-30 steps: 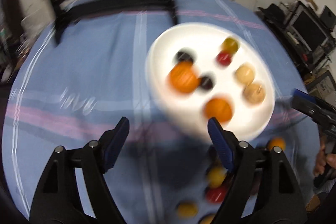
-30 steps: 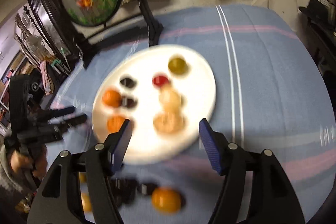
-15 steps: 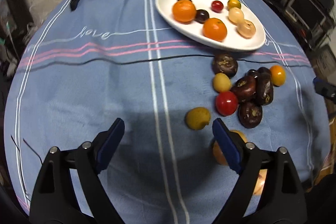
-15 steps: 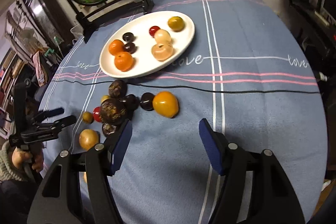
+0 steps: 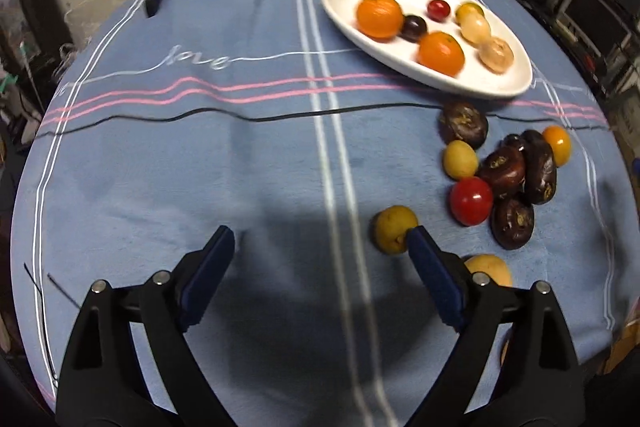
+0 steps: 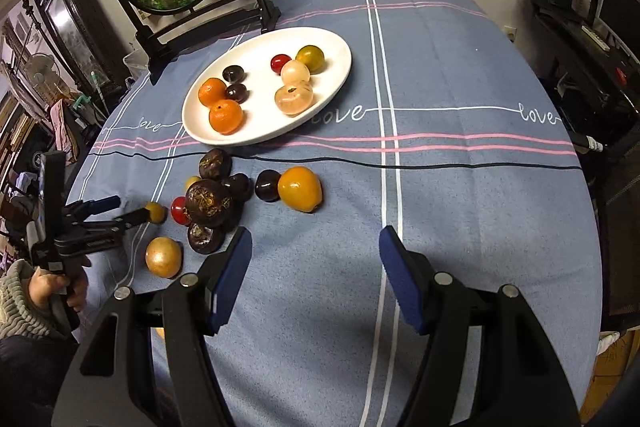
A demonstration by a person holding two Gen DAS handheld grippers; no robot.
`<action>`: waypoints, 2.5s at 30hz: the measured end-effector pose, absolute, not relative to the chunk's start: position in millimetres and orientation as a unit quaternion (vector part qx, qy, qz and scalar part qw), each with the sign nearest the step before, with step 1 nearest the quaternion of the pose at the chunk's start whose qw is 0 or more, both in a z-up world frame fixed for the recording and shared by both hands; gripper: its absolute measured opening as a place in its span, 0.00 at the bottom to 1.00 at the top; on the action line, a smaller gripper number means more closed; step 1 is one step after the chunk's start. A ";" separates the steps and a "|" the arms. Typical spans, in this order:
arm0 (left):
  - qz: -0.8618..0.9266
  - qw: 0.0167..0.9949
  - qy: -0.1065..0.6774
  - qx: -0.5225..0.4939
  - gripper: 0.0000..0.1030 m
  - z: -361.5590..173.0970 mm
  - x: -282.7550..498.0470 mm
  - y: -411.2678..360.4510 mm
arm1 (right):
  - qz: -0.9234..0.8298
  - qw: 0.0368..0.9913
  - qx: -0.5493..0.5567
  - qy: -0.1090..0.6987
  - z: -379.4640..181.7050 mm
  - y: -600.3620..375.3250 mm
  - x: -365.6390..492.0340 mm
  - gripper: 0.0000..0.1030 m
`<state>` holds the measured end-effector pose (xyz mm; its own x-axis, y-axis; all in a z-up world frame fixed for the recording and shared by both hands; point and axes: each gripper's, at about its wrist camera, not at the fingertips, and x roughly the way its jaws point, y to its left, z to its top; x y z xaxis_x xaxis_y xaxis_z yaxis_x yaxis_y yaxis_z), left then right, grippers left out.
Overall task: Organize fruits
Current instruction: 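Move both open tools back over the fruit cluster, then grasp a small olive-yellow fruit with the left tool while the right tool grasps an orange tomato, then carry both fruits onto the white plate and open both tools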
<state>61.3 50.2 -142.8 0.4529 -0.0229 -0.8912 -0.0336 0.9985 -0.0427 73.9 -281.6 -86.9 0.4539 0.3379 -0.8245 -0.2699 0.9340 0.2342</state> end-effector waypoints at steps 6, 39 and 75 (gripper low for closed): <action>-0.011 0.851 0.522 -0.065 0.87 -141.9 56.2 58.5 | 0.188 0.845 0.025 0.500 -90.1 -274.9 78.6 0.65; -0.033 0.845 0.528 -0.072 0.28 -144.3 52.0 46.5 | 0.241 0.825 -0.023 0.511 -142.2 -233.8 132.5 0.59; -0.106 0.875 0.473 -0.020 0.28 -76.1 157.3 1.2 | 0.269 0.843 0.029 0.466 -83.7 -248.5 151.8 0.37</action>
